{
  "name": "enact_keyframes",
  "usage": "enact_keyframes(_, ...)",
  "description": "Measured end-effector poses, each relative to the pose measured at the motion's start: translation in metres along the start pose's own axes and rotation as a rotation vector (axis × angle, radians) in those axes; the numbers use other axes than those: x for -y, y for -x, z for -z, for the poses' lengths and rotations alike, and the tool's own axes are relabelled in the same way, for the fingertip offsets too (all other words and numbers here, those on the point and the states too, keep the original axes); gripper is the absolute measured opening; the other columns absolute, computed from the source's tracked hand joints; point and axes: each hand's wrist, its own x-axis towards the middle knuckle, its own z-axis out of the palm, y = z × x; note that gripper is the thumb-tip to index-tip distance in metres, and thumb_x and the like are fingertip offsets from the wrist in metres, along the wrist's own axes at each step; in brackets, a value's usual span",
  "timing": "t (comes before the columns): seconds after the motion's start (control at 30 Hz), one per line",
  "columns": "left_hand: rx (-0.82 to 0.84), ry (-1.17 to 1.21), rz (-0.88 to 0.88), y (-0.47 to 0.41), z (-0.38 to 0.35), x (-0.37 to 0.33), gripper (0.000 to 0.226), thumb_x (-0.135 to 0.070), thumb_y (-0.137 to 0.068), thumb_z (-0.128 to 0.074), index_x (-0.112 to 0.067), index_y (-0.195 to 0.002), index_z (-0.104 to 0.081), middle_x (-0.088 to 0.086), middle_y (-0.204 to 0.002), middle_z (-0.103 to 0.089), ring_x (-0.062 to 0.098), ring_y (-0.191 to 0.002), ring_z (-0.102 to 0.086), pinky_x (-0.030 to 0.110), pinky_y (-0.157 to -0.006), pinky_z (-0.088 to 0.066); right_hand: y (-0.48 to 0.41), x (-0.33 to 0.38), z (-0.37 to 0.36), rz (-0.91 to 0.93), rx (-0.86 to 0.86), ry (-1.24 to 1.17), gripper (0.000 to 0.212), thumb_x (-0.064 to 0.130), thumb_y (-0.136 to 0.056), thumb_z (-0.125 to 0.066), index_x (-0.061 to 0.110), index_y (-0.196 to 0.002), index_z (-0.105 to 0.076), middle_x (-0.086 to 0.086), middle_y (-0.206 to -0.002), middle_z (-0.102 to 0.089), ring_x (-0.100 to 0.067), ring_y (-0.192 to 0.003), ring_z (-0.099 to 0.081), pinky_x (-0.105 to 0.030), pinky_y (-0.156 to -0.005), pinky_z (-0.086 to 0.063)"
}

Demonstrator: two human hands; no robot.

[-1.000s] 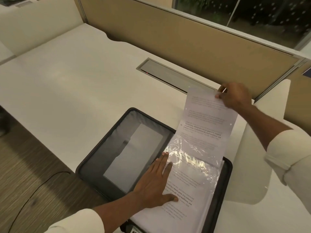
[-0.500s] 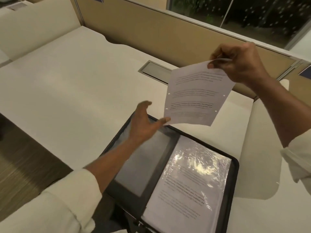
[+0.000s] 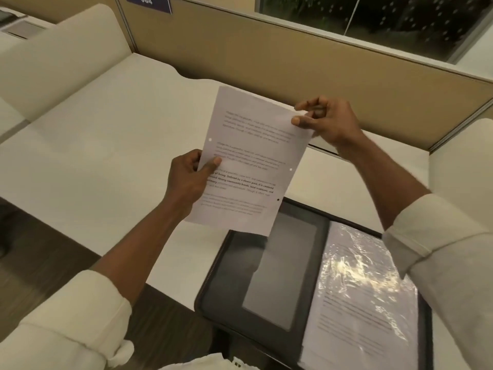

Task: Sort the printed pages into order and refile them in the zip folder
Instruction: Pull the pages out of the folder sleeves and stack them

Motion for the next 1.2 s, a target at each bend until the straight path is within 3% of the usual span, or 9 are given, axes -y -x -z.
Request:
enact_keyframes(0.1, -0.029, 0.041, 0.067, -0.012, 0.032, 0.019, 0.023, -0.029, -0.096, -0.078, -0.01, -0.109, -0.075, 0.003, -0.101, -0.081, 0.026, -0.091, -0.079, 0.05, -0.086, -0.065, 0.009, -0.024, -0.05, -0.156, -0.038, -0.235, 0.049, 0.023, -0.075, -0.092, 0.007, -0.114, -0.068, -0.014, -0.096, -0.078, -0.018, -0.075, -0.071, -0.033, -0.067, -0.059)
enact_keyframes(0.2, -0.065, 0.067, 0.132, -0.025, 0.055, 0.04, 0.023, -0.026, -0.096, -0.078, -0.009, -0.11, -0.075, 0.003, -0.1, -0.082, 0.025, -0.091, -0.079, 0.049, -0.086, -0.065, 0.021, -0.047, -0.101, -0.289, -0.029, -0.326, 0.046, 0.019, -0.074, -0.092, 0.007, -0.111, -0.067, -0.016, -0.095, -0.077, -0.022, -0.075, -0.072, -0.037, -0.071, -0.06)
enact_keyframes(0.3, -0.062, -0.01, 0.164, -0.039, 0.073, 0.062, 0.019, -0.028, -0.096, -0.078, -0.012, -0.108, -0.076, -0.002, -0.098, -0.082, 0.02, -0.09, -0.079, 0.045, -0.086, -0.065, 0.037, -0.07, -0.15, -0.397, -0.007, -0.334, 0.032, -0.001, -0.079, -0.088, 0.003, -0.104, -0.068, -0.019, -0.094, -0.075, -0.027, -0.08, -0.075, -0.039, -0.067, -0.064)
enact_keyframes(0.47, -0.04, -0.342, 0.177, -0.061, 0.094, 0.092, 0.021, -0.032, -0.095, -0.079, -0.012, -0.094, -0.074, 0.0, -0.088, -0.078, 0.021, -0.082, -0.075, 0.032, -0.069, -0.059, 0.057, -0.095, -0.213, -0.527, -0.055, -0.203, 0.031, -0.001, -0.083, -0.085, 0.001, -0.108, -0.067, -0.016, -0.103, -0.077, -0.029, -0.091, -0.077, -0.043, -0.074, -0.067)
enact_keyframes(0.53, -0.043, -0.481, 0.165, -0.066, 0.099, 0.105, 0.026, -0.033, -0.094, -0.079, -0.008, -0.09, -0.072, 0.003, -0.086, -0.075, 0.025, -0.079, -0.072, 0.031, -0.065, -0.053, 0.063, -0.106, -0.231, -0.534, -0.076, -0.157, 0.029, 0.001, -0.083, -0.086, 0.004, -0.102, -0.064, -0.015, -0.096, -0.076, -0.027, -0.084, -0.077, -0.042, -0.07, -0.067)
enact_keyframes(0.7, -0.026, -0.721, 0.203, -0.075, 0.107, 0.129, 0.027, -0.039, -0.092, -0.077, -0.013, -0.092, -0.072, 0.005, -0.091, -0.075, 0.031, -0.082, -0.072, 0.047, -0.077, -0.062, 0.068, -0.122, -0.267, -0.571, -0.113, -0.034, 0.037, 0.007, -0.081, -0.089, 0.011, -0.102, -0.06, -0.011, -0.094, -0.074, -0.025, -0.076, -0.077, -0.038, -0.061, -0.065)
enact_keyframes(0.9, 0.009, -0.982, 0.268, -0.074, 0.103, 0.13, 0.029, -0.04, -0.088, -0.079, -0.015, -0.095, -0.068, 0.009, -0.097, -0.073, 0.036, -0.087, -0.069, 0.038, -0.074, -0.054, 0.073, -0.131, -0.28, -0.511, -0.046, 0.258, 0.053, 0.026, -0.084, -0.086, 0.024, -0.115, -0.044, -0.001, -0.096, -0.071, -0.021, -0.065, -0.073, -0.043, -0.061, -0.064)
enact_keyframes(1.1, -0.023, -1.166, 0.225, -0.074, 0.093, 0.129, 0.064, -0.04, -0.083, -0.086, -0.003, -0.124, -0.054, 0.017, -0.122, -0.066, 0.041, -0.111, -0.066, 0.048, -0.092, -0.05, 0.077, -0.12, -0.277, -0.483, -0.041, 0.357, 0.064, 0.031, -0.087, -0.084, 0.02, -0.123, -0.032, 0.0, -0.107, -0.067, -0.022, -0.06, -0.07, -0.045, -0.061, -0.063)
enact_keyframes(1.2, -0.061, -1.343, 0.159, -0.072, 0.086, 0.125, 0.075, -0.04, -0.08, -0.087, 0.001, -0.127, -0.047, 0.02, -0.122, -0.061, 0.04, -0.112, -0.063, 0.049, -0.095, -0.046, 0.077, -0.112, -0.268, -0.469, -0.048, 0.301, 0.067, 0.038, -0.09, -0.081, 0.018, -0.133, -0.034, 0.004, -0.095, -0.064, -0.022, -0.056, -0.07, -0.046, -0.06, -0.064)
